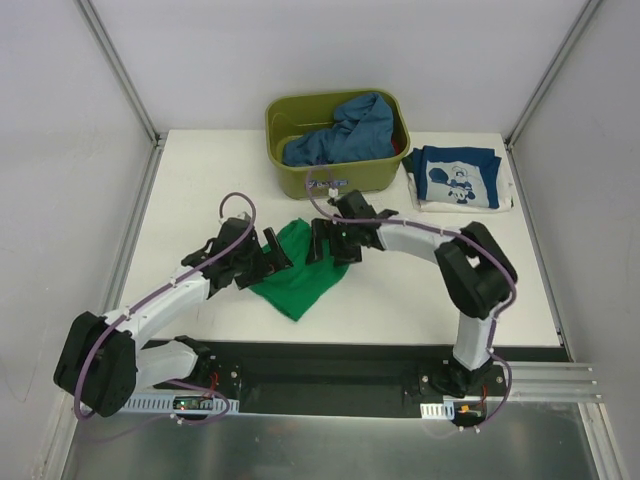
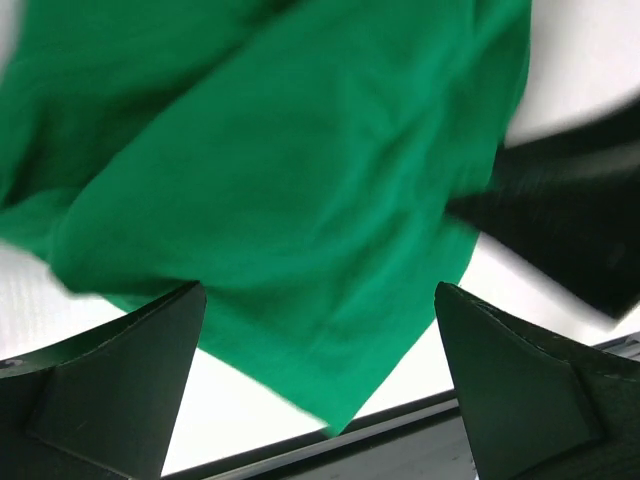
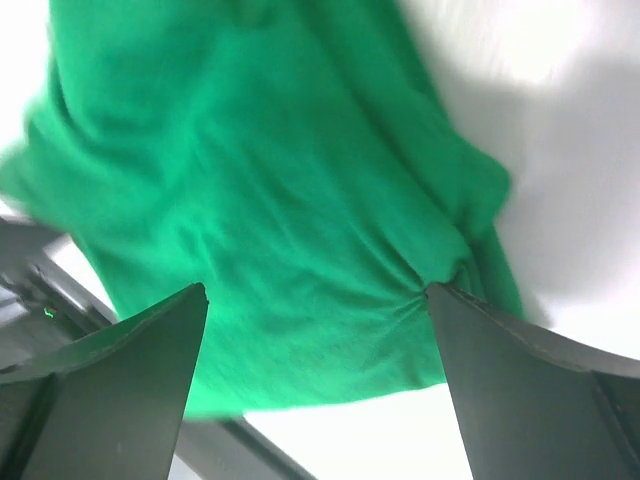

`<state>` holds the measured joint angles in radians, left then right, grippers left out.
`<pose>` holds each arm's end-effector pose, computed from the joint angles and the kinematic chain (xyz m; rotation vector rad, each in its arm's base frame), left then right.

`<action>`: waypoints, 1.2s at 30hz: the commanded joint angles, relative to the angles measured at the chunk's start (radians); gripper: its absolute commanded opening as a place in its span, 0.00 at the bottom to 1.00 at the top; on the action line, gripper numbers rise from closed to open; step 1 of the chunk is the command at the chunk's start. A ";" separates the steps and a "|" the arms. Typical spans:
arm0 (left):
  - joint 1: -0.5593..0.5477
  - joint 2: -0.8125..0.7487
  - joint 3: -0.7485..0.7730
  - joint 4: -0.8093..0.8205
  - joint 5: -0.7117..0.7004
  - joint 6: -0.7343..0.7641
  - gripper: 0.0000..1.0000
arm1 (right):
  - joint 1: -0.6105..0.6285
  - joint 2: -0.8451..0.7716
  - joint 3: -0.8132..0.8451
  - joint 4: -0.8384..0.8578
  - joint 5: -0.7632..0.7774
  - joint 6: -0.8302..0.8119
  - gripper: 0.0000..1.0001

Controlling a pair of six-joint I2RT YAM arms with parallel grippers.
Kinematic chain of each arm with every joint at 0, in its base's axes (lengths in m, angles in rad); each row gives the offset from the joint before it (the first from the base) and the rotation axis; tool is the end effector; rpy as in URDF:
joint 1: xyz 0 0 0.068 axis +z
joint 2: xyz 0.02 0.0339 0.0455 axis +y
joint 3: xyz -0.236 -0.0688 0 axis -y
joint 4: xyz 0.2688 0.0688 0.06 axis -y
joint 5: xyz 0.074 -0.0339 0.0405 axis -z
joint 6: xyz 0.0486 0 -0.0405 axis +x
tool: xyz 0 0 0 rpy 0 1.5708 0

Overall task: Fold and stack the t-shirts
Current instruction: Smooth out wrinkles on the folded tshirt

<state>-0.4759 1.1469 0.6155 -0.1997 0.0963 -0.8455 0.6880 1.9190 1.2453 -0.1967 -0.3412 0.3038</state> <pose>0.2433 -0.1307 0.1624 -0.3948 2.3960 -0.7574 0.3182 0.2826 0.1229 -0.6464 2.4803 0.8322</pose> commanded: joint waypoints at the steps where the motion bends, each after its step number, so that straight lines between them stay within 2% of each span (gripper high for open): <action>1: 0.020 -0.044 0.010 0.006 0.035 0.086 0.99 | 0.151 -0.214 -0.231 0.019 0.142 0.161 0.97; 5: 0.022 -0.111 0.004 -0.020 0.083 0.106 0.99 | 0.234 -0.386 -0.317 -0.023 0.334 0.227 0.97; 8: 0.022 -0.191 -0.008 -0.067 0.057 0.097 0.99 | 0.243 -0.440 -0.242 -0.153 0.479 0.149 0.97; 11: 0.023 -0.257 -0.020 -0.115 -0.033 0.088 0.98 | 0.236 -0.439 -0.182 -0.224 0.518 0.071 0.96; 13: 0.026 -0.265 -0.020 -0.150 -0.062 0.079 0.96 | 0.219 -0.425 -0.152 -0.224 0.496 0.003 0.97; 16: 0.036 -0.213 -0.008 -0.155 -0.052 0.072 0.84 | 0.174 -0.379 -0.110 -0.221 0.449 -0.043 0.99; 17: 0.039 -0.196 0.000 -0.153 -0.041 0.071 0.75 | 0.165 -0.364 -0.093 -0.225 0.436 -0.049 0.99; 21: 0.040 -0.109 0.059 -0.144 -0.006 0.075 0.56 | 0.150 -0.278 -0.018 -0.233 0.360 -0.066 0.95; 23: 0.040 -0.070 0.070 -0.110 0.013 0.082 0.56 | 0.151 -0.256 -0.001 -0.187 0.206 -0.068 0.94; 26: 0.043 -0.024 0.079 -0.077 0.008 0.086 0.52 | 0.148 -0.200 0.037 -0.122 0.107 -0.063 0.97; 31: 0.092 0.112 0.093 -0.029 0.039 0.086 0.36 | 0.108 -0.074 0.166 -0.121 0.077 -0.052 0.97; 36: 0.146 0.232 0.127 -0.003 0.062 0.105 0.29 | 0.035 0.072 0.255 -0.125 0.028 -0.035 0.97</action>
<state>-0.3687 1.3109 0.6933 -0.2394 0.1242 -0.7658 0.7799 1.9018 1.4212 -0.3397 -0.2501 0.2619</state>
